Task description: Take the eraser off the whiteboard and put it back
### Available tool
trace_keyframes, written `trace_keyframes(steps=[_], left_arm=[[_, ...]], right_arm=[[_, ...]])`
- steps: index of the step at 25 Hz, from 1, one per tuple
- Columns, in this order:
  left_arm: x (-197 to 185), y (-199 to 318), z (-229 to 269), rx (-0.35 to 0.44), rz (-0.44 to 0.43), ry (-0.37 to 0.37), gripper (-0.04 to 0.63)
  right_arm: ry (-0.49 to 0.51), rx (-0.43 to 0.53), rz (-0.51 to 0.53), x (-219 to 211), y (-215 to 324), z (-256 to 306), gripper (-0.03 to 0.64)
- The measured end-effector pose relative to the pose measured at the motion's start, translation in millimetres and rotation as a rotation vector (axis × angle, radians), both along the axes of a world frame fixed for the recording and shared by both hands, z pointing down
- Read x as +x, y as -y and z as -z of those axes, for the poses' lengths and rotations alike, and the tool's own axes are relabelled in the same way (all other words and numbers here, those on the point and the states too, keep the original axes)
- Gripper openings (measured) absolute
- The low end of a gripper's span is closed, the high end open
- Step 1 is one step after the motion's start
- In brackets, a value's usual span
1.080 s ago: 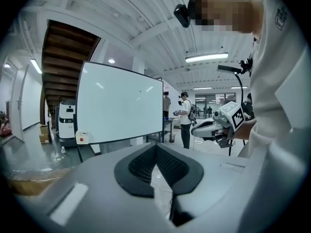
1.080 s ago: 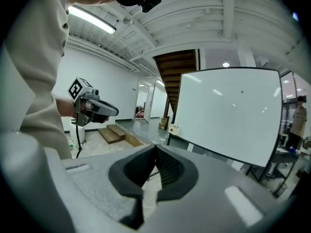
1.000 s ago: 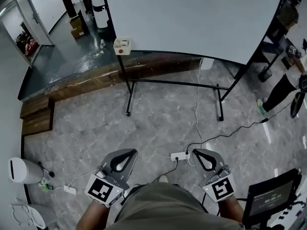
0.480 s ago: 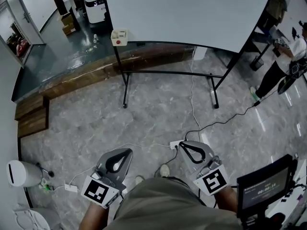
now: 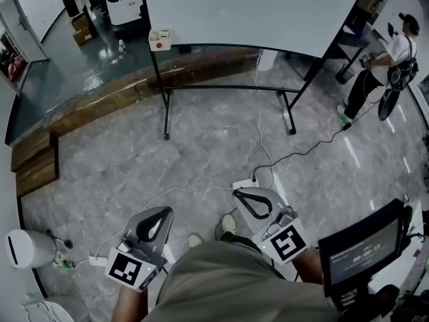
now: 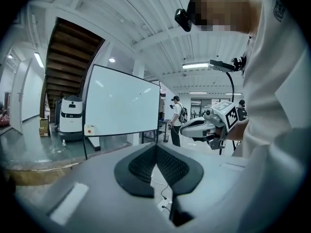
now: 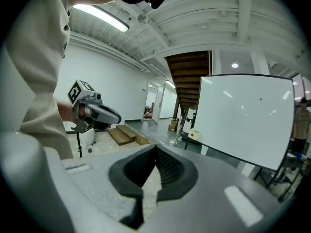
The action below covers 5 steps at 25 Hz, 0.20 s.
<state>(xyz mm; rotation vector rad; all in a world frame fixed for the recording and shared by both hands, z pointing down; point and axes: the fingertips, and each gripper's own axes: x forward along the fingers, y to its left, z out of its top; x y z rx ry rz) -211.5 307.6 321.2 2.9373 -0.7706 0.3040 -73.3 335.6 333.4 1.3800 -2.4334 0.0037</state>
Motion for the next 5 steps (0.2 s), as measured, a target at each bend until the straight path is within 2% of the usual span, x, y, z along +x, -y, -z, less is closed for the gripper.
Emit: trace_keyframes(steps=[5], left_arm=[[-27.1,-8.1,-2.1,-0.001,-0.001,-0.022,0.006]], right_arm=[[-0.005,0.025,0.024,-30.5,-4.0,4.0,0.003]])
